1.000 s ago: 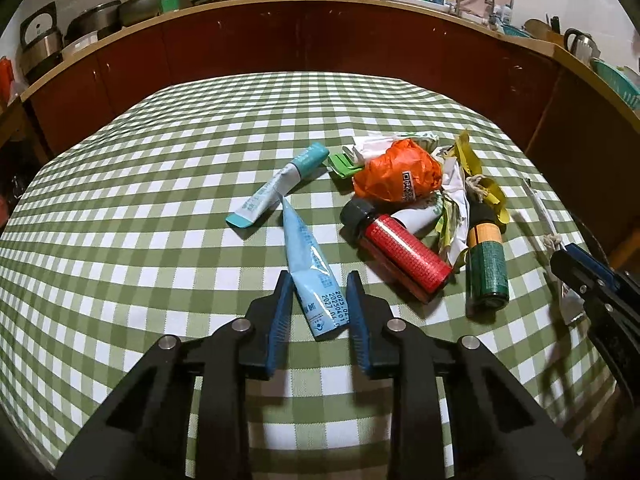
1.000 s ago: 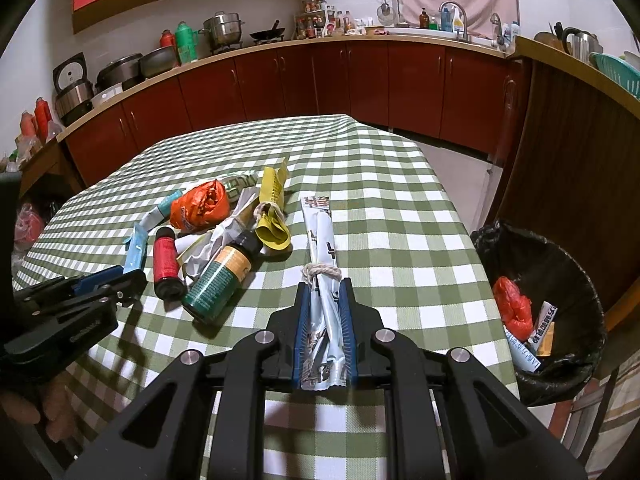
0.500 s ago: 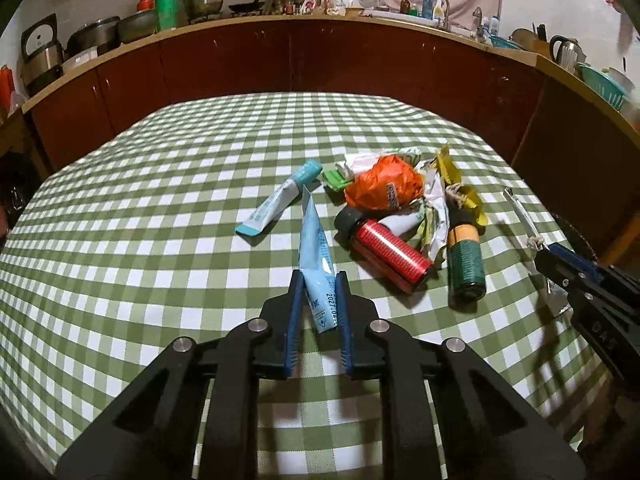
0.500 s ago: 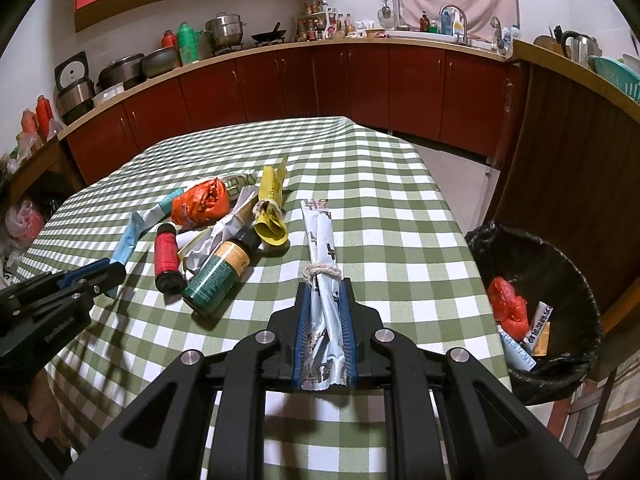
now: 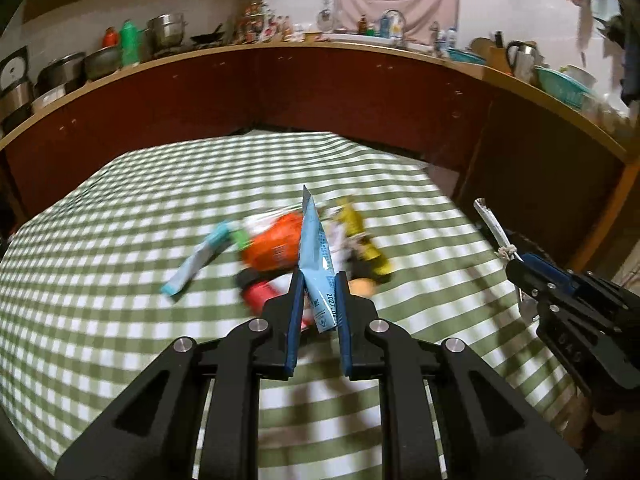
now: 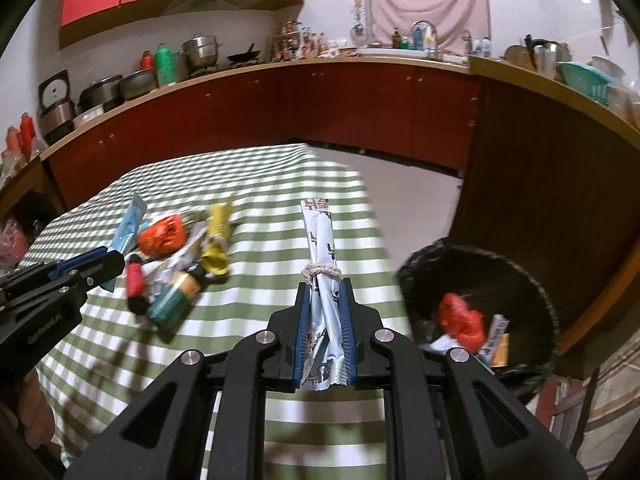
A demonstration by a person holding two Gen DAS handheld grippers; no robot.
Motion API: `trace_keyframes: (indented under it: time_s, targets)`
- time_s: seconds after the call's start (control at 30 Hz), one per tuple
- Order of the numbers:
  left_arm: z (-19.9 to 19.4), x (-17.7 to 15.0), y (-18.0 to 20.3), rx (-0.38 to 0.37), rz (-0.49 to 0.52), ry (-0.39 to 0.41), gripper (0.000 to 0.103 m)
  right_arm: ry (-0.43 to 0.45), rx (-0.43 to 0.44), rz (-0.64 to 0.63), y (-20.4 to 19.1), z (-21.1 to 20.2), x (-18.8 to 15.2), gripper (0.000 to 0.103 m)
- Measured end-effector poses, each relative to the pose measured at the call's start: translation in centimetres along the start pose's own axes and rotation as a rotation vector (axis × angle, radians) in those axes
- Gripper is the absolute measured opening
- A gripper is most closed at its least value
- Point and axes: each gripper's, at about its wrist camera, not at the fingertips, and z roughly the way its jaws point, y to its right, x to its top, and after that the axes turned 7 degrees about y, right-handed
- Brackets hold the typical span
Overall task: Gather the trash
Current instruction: 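Carry the foil packet and blue tube over the black bin and open both tools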
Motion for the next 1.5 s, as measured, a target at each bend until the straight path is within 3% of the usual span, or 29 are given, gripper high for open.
trace_keyframes:
  time_s: [0.4,0.77,1.23,1.43,1.5]
  targets:
    - [4.2,1.9,9.4,-0.119,0.091,0.007,0.015,0.020,-0.179,0.053,8.1,0.1,0.2,0.016]
    - [7.8,1.8,16.3,-0.173,0.167,-0.019,0.015,0.014,-0.227,0.098,12.2,1.3,-0.4,0.016]
    - [11.0,2.1,19.8,-0.183,0.211,-0.065,0.016,0.007,-0.243,0.143,15.0,2.6,-1.1,0.016]
    - [12.2,2.1,20.8,-0.191,0.225,-0.102,0.020,-0.008,-0.244,0.153,15.7,3.4,-1.4,0.016]
    - [12.4,2.3,21.0,-0.194,0.220,-0.114,0.027,-0.011,-0.248,0.155,15.9,3.6,-1.4,0.016]
